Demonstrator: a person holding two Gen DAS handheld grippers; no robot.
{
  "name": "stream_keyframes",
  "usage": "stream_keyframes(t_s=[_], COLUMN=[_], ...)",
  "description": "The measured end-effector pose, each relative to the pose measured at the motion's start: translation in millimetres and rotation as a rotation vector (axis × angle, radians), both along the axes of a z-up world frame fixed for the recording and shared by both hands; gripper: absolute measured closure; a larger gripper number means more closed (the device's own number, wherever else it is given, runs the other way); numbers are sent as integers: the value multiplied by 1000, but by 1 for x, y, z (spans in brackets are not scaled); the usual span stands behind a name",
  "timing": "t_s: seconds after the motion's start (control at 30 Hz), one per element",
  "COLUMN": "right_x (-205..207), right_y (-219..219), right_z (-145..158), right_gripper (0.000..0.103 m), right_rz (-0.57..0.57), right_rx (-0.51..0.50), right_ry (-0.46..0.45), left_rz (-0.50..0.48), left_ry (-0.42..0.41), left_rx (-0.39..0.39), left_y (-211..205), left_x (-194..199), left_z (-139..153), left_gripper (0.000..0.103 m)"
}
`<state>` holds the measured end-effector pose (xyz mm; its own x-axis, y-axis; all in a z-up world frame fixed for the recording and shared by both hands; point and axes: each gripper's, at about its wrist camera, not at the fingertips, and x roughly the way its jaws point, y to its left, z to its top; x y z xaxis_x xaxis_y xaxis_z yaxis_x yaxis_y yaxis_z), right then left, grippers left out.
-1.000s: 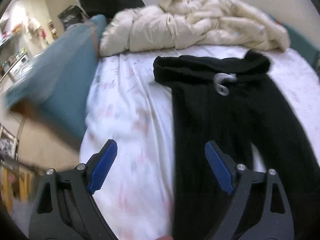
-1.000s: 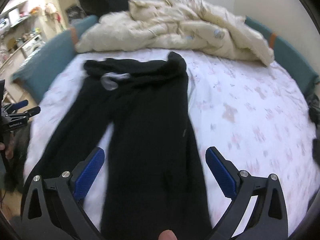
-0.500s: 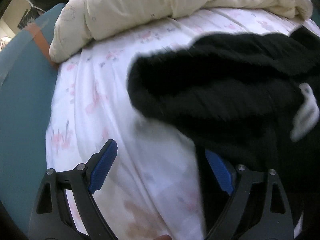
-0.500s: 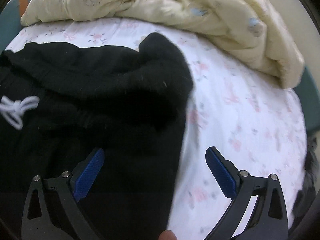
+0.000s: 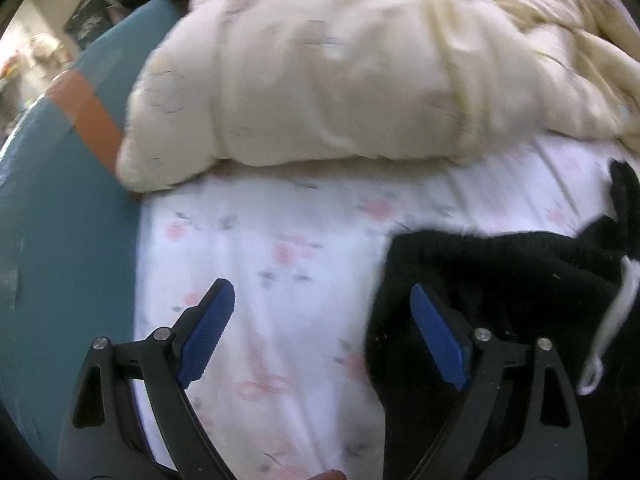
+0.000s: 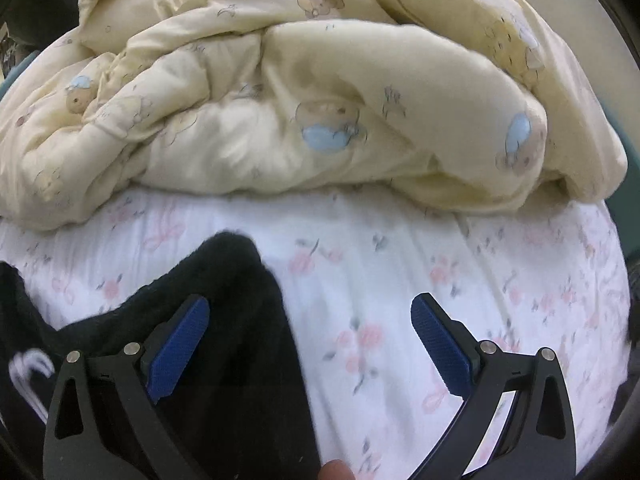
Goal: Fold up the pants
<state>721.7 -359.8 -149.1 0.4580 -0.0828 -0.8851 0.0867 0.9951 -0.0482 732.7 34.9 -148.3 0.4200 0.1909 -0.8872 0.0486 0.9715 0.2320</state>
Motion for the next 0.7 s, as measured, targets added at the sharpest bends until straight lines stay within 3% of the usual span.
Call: stream_keyframes(t_s=[0.13, 0.23, 0.33, 0.37, 0.43, 0.47, 0.5, 0.53, 0.57, 0.6, 0.7], right_x=[-2, -4, -1, 0, 5, 8, 9, 10, 11, 12, 9], right_y=[-11, -19, -27, -26, -14, -4, 0, 5, 5, 5, 2], right_z=[-3, -17, -32, -39, -56, -62, -67, -68, -66, -58, -25], right_gripper=[0, 0, 1, 1, 8, 15, 22, 30, 62, 82, 86], right_rz=[48, 87, 93, 89, 116, 128, 132, 127, 121, 125, 159], right_rx=[52, 57, 189, 244, 277, 225, 213, 205, 214, 239, 251], right_ry=[-8, 45, 89, 126, 202, 217, 223, 226, 216, 205, 150], left_rz=[-8, -60, -71, -75, -100, -101, -100, -112, -119, -110, -69], left_ry=[-18, 53, 80, 76, 80, 96, 95, 81, 70, 58, -13], left_rx=[-143, -161, -249, -266, -296, -285, -284, -277, -269, -291, -349], left_y=[15, 3, -9, -13, -24, -27, -28, -29, -28, -22, 2], left_x=[-8, -6, 1, 2, 4, 4, 2, 0, -2, -3, -4], left_z=[-1, -23, -40, -44, -54, -58, -58, -52, -44, -34, 10], left_gripper=[15, 15, 18, 23, 53, 62, 84, 99, 99, 99, 99])
